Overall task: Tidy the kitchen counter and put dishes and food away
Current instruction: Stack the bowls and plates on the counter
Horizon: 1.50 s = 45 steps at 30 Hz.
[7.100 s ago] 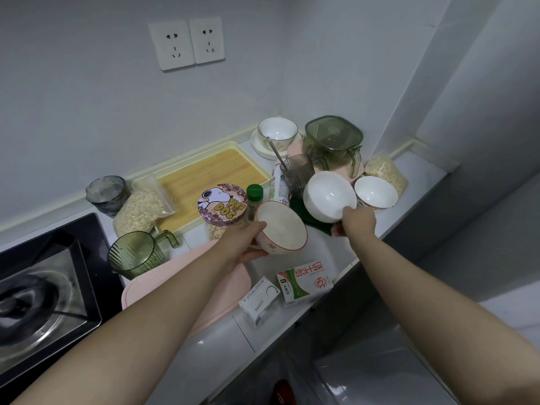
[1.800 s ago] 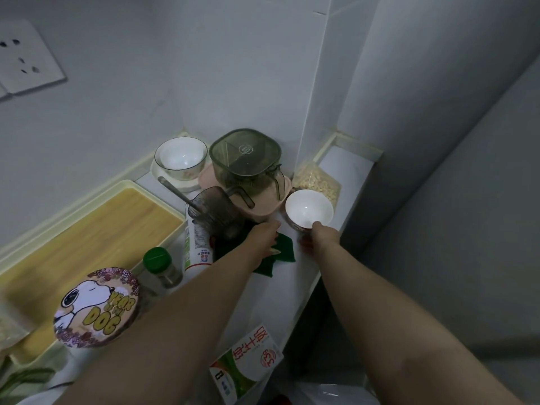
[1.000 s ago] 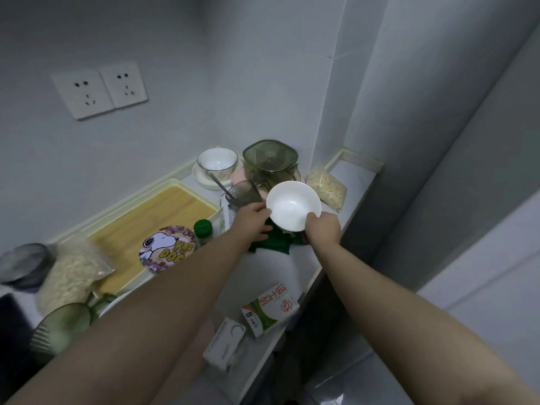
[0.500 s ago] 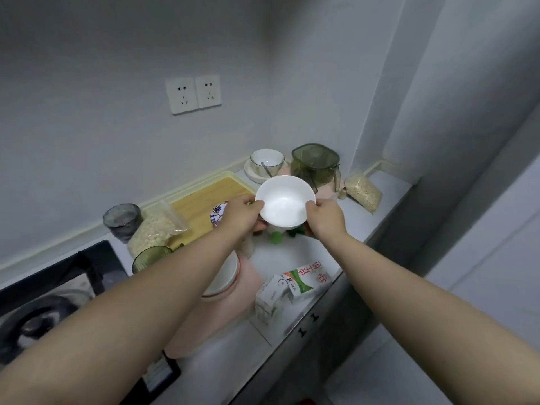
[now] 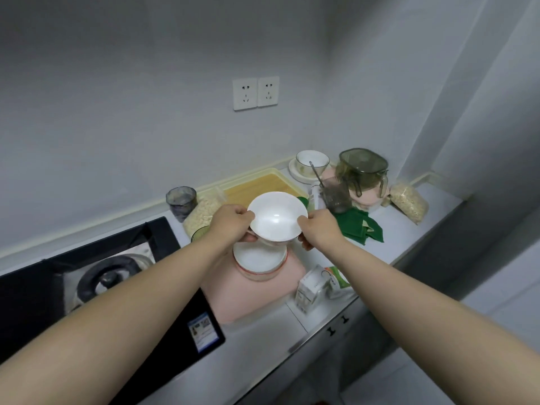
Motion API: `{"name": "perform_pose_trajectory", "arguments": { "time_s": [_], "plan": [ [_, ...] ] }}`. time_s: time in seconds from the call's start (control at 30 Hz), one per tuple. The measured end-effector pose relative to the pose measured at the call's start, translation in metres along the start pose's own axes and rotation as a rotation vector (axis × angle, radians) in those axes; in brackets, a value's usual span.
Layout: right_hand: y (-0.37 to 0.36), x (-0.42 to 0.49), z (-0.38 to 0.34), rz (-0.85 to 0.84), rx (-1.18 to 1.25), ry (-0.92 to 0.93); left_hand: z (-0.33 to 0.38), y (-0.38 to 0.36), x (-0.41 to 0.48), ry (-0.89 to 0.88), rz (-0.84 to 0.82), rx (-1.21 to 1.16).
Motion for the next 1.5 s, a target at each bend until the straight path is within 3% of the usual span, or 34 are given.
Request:
{"name": "perform_pose_trajectory", "arguments": {
  "time_s": [0.3, 0.6, 1.2, 1.5],
  "plan": [
    [-0.037, -0.009, -0.004, -0.124, -0.212, 0.031, -0.035, 0.027, -0.009, -0.015, 0.092, 0.303],
    [-0.044, -0.013, -0.002, -0.142, -0.278, 0.051, -0.048, 0.029, -0.007, -0.036, 0.099, 0.340],
    [-0.055, -0.005, 0.009, -0.103, -0.149, -0.013, -0.045, 0.025, -0.003, 0.002, 0.013, 0.383],
    [-0.041, -0.004, 0.001, -0.147, -0.105, -0.032, -0.035, 0.021, 0.007, -0.126, 0.011, 0.488]
  ]
}}
Point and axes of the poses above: each hand's wrist, its own x-axis towards the middle knuckle, its own y-axis out of the back of the hand, z = x × y, the point moved 4 cm from there along x, towards the middle knuckle, and after that the axes turned 7 degrees about -x, right-handed, at the moved point
